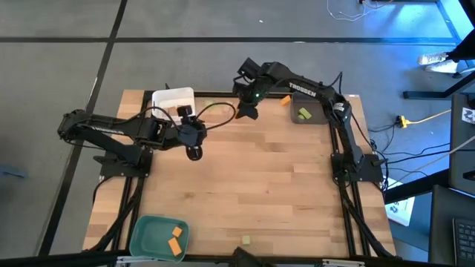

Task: Sort & place blocks by color
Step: Put the orange block into the green bin

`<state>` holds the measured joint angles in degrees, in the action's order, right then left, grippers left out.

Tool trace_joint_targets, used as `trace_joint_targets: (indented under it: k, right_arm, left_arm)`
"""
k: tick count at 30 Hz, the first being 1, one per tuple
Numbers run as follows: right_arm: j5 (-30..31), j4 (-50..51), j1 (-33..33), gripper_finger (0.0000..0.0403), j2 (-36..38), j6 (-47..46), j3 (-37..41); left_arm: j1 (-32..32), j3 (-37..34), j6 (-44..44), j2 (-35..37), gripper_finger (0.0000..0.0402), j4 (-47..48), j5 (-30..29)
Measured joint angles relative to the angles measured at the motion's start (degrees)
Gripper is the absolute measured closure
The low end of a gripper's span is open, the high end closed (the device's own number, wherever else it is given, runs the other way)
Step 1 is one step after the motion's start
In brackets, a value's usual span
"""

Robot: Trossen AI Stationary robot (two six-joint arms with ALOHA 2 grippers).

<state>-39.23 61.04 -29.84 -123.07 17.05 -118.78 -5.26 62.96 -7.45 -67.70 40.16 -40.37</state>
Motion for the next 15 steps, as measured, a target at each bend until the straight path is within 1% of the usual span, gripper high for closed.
trace_joint_targets:
  k: [6, 9, 12, 15]
  right_arm:
    - [-0.08, 0.07, 3.75, 0.027, 0.0, 1.52, -2.13]
    - [-0.23, 0.04, 5.14, 0.027, 0.0, 1.57, -2.98]
    - [-2.75, -0.35, 6.14, 0.027, 0.02, 1.57, -3.27]
    - [-7.23, -1.33, 7.0, 0.027, 0.02, 1.67, -3.29]
  left_arm:
    - [0.0, 0.0, -12.02, -0.76, 0.024, -6.03, 2.35]
    - [0.0, 0.02, -16.32, -0.68, 0.024, -9.12, 3.97]
    - [0.27, 0.02, -19.75, -0.68, 0.024, -11.33, 5.72]
    - [1.09, 0.02, -21.88, -0.68, 0.024, -13.23, 7.97]
